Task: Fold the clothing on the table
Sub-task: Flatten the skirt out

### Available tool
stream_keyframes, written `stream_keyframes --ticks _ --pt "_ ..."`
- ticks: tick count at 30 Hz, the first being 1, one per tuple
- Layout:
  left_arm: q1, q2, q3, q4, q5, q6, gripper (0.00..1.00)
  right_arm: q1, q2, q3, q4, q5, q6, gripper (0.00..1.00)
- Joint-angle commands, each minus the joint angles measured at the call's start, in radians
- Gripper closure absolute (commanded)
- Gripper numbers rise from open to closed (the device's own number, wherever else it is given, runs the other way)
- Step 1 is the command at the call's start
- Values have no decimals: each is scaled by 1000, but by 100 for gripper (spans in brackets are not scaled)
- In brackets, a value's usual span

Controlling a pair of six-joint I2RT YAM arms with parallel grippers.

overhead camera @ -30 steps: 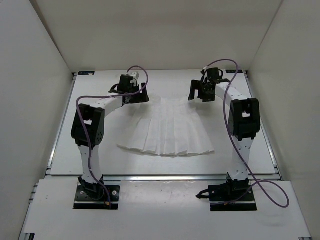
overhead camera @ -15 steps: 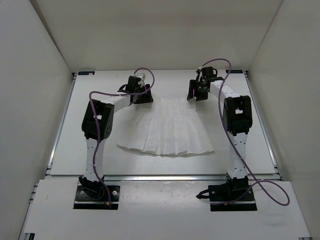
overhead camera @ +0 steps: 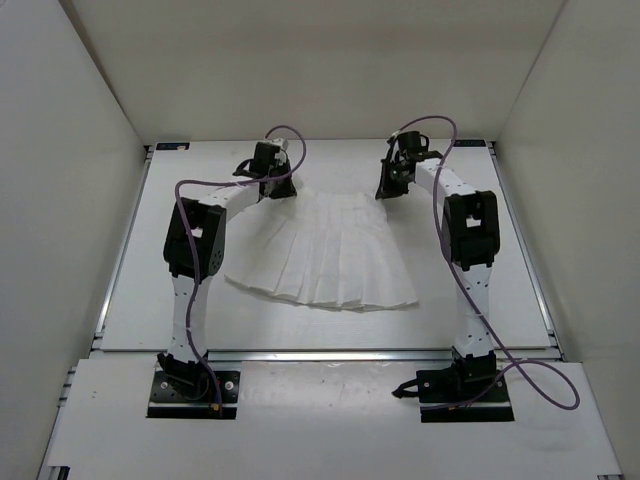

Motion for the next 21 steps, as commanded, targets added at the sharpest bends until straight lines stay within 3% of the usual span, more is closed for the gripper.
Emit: stream_keyframes --ticks 1,7,9,12,15,16,20,21 --pt "27 -68 152 -56 -21 37 100 -28 -82 137 7 -50 25 100" --pt "58 -177 424 -136 58 13 100 -48 -222 499 61 -134 88 100" --pt "59 -216 493 -137 45 35 100 -62 -254 550 78 -167 105 100" --pt "67 -334 435 -76 64 27 100 -81 -338 510 69 -178 99 100" --pt "45 -506 194 -26 45 79 100 -71 -470 284 55 -172 36 100" --pt "21 -534 136 -9 26 110 100 -62 -542 128 82 -163 21 100" --pt "-50 -776 -363 69 -29 127 100 -28 -864 -530 324 -153 36 100" --pt "-80 -849 -496 76 -58 129 100 -21 -945 -604 338 -155 45 100"
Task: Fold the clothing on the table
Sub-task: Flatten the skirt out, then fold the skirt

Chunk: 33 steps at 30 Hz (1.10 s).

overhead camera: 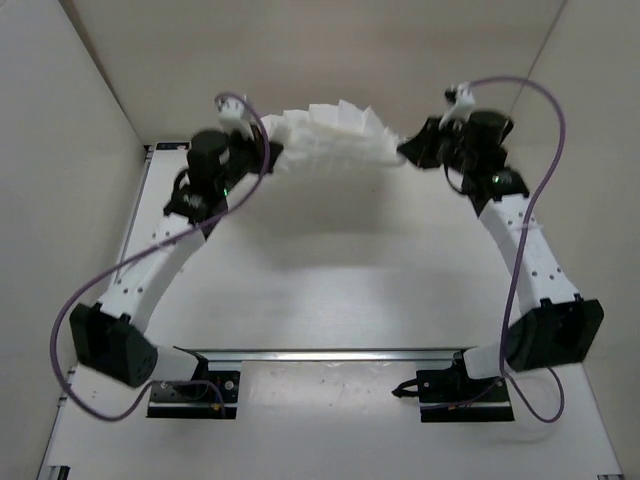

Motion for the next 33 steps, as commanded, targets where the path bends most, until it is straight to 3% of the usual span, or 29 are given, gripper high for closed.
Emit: stream_keyframes --ticks 1,3,6,9,12,16,21,33 --pt "-78 -96 -393 -31 -123 46 100 27 -108 -396 88 19 13 100" --pt "-122 -222 -546 -78 -139 29 100 50 -224 -596 62 10 36 100" --pt "-188 -387 -715 -170 -178 -59 100 105 -348 -764 31 30 81 100" --pt "-184 -550 -812 -211 -191 -161 100 136 -413 -810 57 22 145 100" --pt "-89 -583 -833 -222 -166 -153 100 127 -340 -749 57 -6 115 100" --pt "-55 -483 -814 -138 -175 -103 100 140 -170 -669 102 -24 87 100" --pt "-21 -276 -823 -57 -136 -93 100 153 -45 -691 165 -30 109 100" --pt "5 -16 -713 -35 -80 -23 100 142 -21 -864 226 33 136 100"
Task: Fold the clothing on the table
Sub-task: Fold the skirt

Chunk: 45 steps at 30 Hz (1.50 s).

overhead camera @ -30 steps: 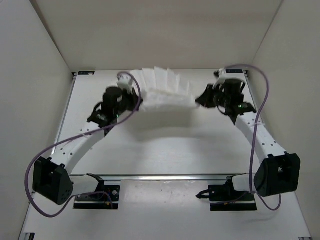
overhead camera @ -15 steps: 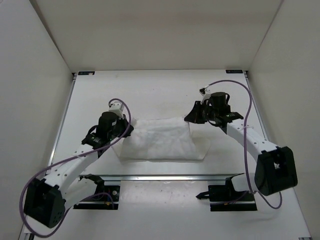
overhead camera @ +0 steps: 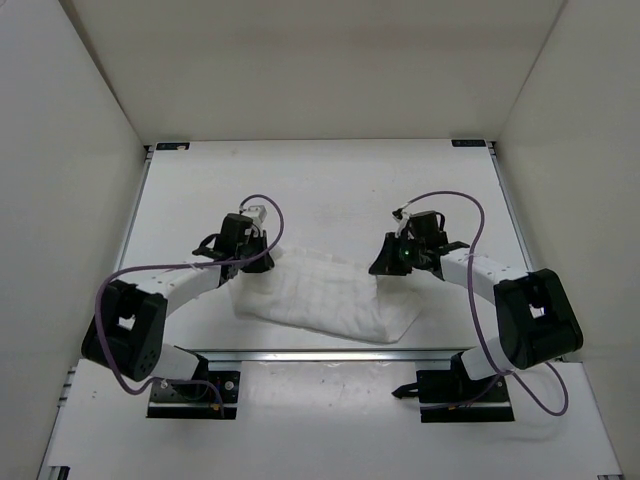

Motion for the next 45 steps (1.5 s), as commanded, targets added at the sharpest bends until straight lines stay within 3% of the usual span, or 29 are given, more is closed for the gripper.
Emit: stream_keyframes --ticks 1,2,3,4,6,7,8,9,10,12,14,15,17,18,19,20,22,23,26,36,39,45 --pt "25 47 52 0 -33 30 100 -35 -6 -22 72 51 -32 100" --pt "27 53 57 0 -30 33 100 -42 9 -19 95 43 -44 98" --pt "28 67 63 -5 -30 40 100 -48 31 0 87 39 -46 90" --pt "27 68 71 -14 -21 40 89 -61 46 33 60 28 -55 77" --pt "24 72 118 -49 -39 82 39 -70 60 97 11 16 -69 65" --pt "27 69 155 -66 -58 82 30 -70 40 113 -12 25 -70 55" --pt "28 64 170 -95 -72 99 8 -58 31 131 -26 30 -74 43" --pt "28 56 210 -121 -73 112 2 -58 -6 157 -26 39 -64 38" --pt "38 41 245 -153 -72 119 1 -39 -44 170 -31 46 -67 28" --pt "54 18 295 -190 -84 125 1 -13 -102 168 -28 57 -58 22" --pt "64 -19 321 -215 -75 113 2 10 -153 161 -28 28 -38 29" --pt "61 -49 328 -224 -58 93 8 19 -174 150 -31 28 -19 34" --pt "35 -103 298 -220 -15 74 20 77 -205 120 -46 42 14 77" --pt "3 -114 283 -207 -27 68 31 111 -214 87 -55 59 35 96" --pt "-19 -135 243 -187 -33 71 48 128 -221 49 -36 63 48 100" --pt "-65 -154 185 -154 -58 70 57 160 -225 12 -29 69 57 100" --pt "-96 -165 123 -135 -76 27 97 191 -218 -38 -38 92 75 100" --pt "-94 -163 88 -132 -47 10 100 209 -201 -46 -60 94 77 100" --pt "-90 -134 30 -131 11 -33 100 211 -146 -65 -123 108 72 100" --pt "-76 -19 -75 -43 -1 -53 100 151 28 -40 -134 143 -9 100" --pt "-59 62 -32 -9 11 -61 100 120 110 24 -144 161 -47 100" --pt "-67 314 224 -77 34 -33 100 32 279 210 -177 234 -127 100"
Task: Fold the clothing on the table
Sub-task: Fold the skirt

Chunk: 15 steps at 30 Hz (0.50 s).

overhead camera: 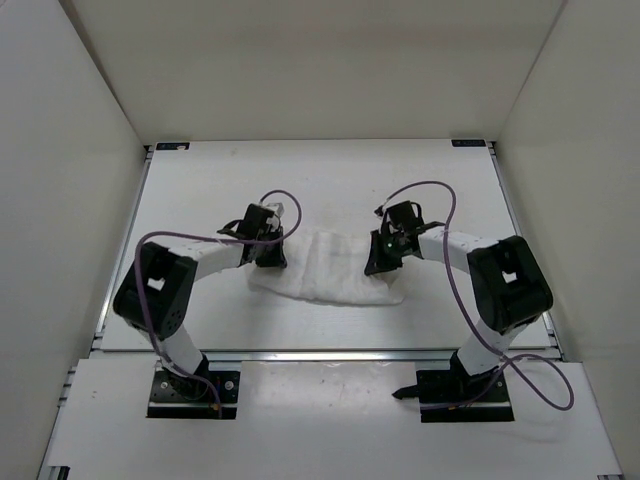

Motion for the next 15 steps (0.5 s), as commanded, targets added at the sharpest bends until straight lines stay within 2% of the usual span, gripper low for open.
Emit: stream_keyframes --ticks 1,5,11,12,13,14,15 --pt "-6 131 132 -28 24 24 100 -72 97 76 -12 120 -95 100" --pt "-3 249 284 -80 44 19 100 -192 176 192 -40 91 -121 100" --pt "26 292 390 -107 56 25 100 -272 150 275 -64 74 -167 100" --pt "24 291 423 -114 71 31 91 -279 145 285 -70 64 -166 99" --pt "35 291 437 -142 76 44 62 -283 131 297 -92 50 -175 98" --pt "37 288 480 -186 79 50 53 -292 116 324 -113 39 -178 92" --pt "41 283 531 -212 85 70 52 -290 98 332 -125 45 -180 85"
